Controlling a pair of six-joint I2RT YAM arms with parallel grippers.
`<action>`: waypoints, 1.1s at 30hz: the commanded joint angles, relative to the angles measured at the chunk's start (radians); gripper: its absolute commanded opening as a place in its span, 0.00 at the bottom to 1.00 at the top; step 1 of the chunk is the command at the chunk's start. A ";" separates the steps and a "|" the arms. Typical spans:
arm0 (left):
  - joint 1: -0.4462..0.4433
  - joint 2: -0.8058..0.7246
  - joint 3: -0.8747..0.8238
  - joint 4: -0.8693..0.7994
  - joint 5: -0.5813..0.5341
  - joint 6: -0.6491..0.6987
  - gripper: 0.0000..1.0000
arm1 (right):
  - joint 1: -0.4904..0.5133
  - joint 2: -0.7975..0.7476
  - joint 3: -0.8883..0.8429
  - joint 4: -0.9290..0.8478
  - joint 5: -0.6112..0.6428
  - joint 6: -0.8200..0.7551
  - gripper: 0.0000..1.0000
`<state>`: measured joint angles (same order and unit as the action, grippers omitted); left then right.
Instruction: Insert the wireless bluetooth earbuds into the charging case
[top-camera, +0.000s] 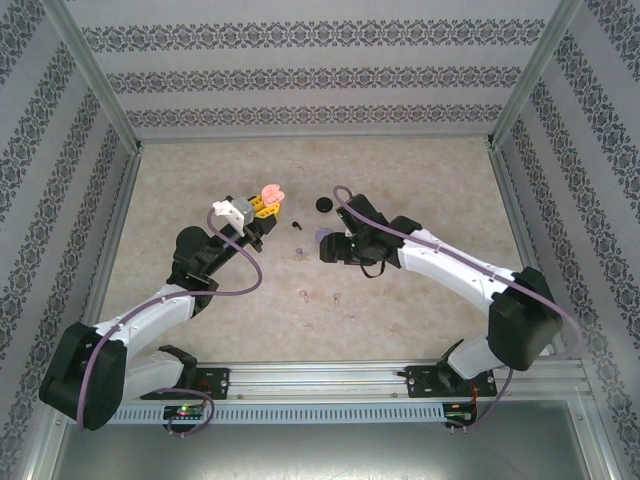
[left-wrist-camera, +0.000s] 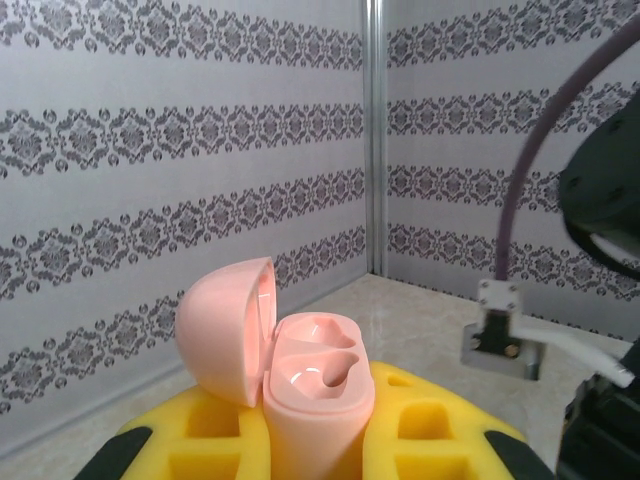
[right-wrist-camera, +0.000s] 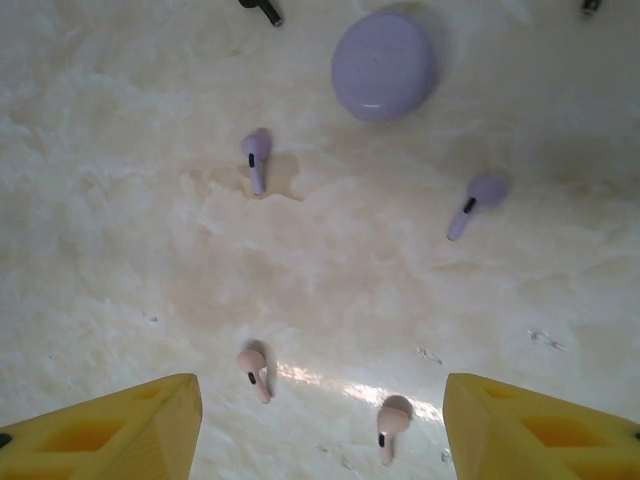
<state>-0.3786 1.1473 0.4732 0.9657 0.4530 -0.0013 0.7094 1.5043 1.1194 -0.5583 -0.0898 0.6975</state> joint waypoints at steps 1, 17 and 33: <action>-0.005 0.004 -0.002 0.090 0.017 -0.003 0.00 | 0.024 0.067 0.055 -0.054 0.016 -0.007 0.65; 0.000 -0.015 0.066 0.035 -0.148 0.029 0.00 | 0.175 0.360 0.240 -0.165 0.047 -0.097 0.55; 0.028 0.000 0.088 0.076 -0.166 -0.020 0.00 | 0.262 0.508 0.330 -0.240 0.114 -0.102 0.50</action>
<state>-0.3595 1.1458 0.5308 0.9798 0.2867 0.0021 0.9604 1.9862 1.4261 -0.7589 -0.0189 0.6117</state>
